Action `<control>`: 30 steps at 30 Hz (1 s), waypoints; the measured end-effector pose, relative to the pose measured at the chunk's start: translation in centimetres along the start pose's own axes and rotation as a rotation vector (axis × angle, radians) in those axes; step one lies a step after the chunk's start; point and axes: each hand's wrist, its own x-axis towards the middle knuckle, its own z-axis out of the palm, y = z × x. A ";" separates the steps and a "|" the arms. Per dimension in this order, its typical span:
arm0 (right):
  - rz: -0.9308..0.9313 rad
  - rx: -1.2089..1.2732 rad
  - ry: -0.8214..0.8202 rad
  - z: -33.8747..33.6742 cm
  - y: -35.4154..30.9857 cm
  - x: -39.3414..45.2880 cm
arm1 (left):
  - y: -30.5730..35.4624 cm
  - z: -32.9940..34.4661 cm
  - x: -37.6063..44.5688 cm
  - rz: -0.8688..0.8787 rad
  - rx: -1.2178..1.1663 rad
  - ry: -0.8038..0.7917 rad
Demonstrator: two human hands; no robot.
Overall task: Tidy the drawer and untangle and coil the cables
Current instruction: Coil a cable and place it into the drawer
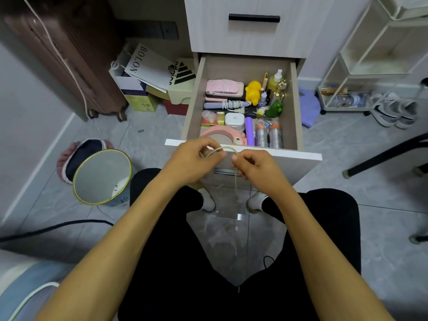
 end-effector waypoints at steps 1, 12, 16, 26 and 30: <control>-0.017 -0.027 -0.002 -0.1 0.0 0.0 | 0.6 -0.1 0.4 0.042 0.032 -0.019; 0.004 -0.128 0.093 -0.7 0.5 -0.7 | 0.7 0.1 0.9 -0.315 -0.180 -0.136; 0.100 -0.062 0.034 -0.1 0.7 -0.4 | 0.9 0.1 1.0 -0.211 -0.160 0.000; 0.547 0.231 0.046 2.6 1.1 -1.5 | -1.2 3.5 0.6 -0.424 -0.994 0.141; 0.643 0.388 0.072 4.4 1.9 -1.5 | -2.3 4.6 -0.3 -0.538 -1.272 0.117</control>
